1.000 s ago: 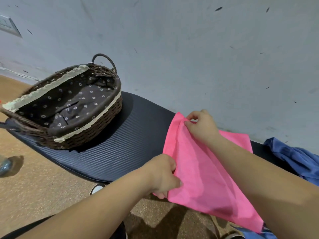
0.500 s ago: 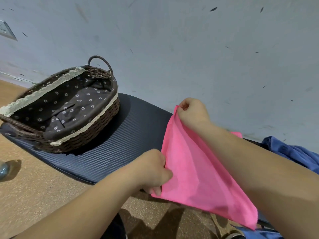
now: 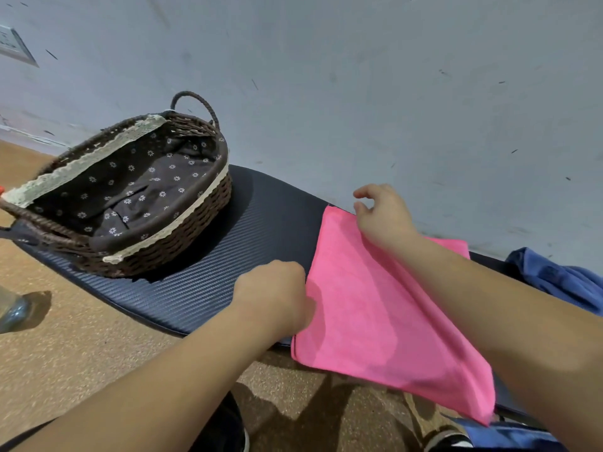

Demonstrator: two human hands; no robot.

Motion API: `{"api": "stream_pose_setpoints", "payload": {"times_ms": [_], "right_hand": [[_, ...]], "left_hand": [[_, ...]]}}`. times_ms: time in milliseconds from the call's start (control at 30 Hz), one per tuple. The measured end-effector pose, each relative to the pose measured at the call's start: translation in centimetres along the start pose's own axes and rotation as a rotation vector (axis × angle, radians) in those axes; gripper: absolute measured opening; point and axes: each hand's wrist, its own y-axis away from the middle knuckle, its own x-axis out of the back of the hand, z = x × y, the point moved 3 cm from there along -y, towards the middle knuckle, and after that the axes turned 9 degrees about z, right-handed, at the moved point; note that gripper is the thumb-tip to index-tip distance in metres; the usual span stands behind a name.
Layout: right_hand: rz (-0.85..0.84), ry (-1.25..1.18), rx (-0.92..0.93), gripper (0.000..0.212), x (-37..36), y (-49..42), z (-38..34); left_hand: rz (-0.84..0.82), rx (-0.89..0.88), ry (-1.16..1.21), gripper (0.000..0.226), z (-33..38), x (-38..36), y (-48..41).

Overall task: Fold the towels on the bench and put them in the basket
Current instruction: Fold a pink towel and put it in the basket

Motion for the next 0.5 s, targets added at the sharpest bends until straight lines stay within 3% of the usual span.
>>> {"api": "stream_pose_setpoints", "payload": {"times_ms": [133, 200, 333, 433, 500], "right_hand": [[-0.075, 0.083, -0.152, 0.04, 4.5, 3.8, 4.0], [-0.119, 0.136, -0.246, 0.042, 6.6, 6.1, 6.4], [-0.172, 0.165, -0.211, 0.032, 7.3, 9.2, 9.9], [-0.272, 0.327, -0.162, 0.062, 6.0, 10.2, 12.1], [-0.274, 0.373, -0.191, 0.07, 5.9, 10.3, 13.2]], "left_hand": [[0.195, -0.256, 0.055, 0.014, 3.0, 0.4, 1.7], [0.133, -0.359, 0.074, 0.024, 5.0, -1.1, 3.2], [-0.154, -0.303, -0.016, 0.085, 7.0, -4.9, 4.5], [-0.216, -0.234, -0.044, 0.09, 7.0, -5.9, 4.4], [-0.207, -0.238, -0.087, 0.088, 6.4, -6.5, 4.3]]}}
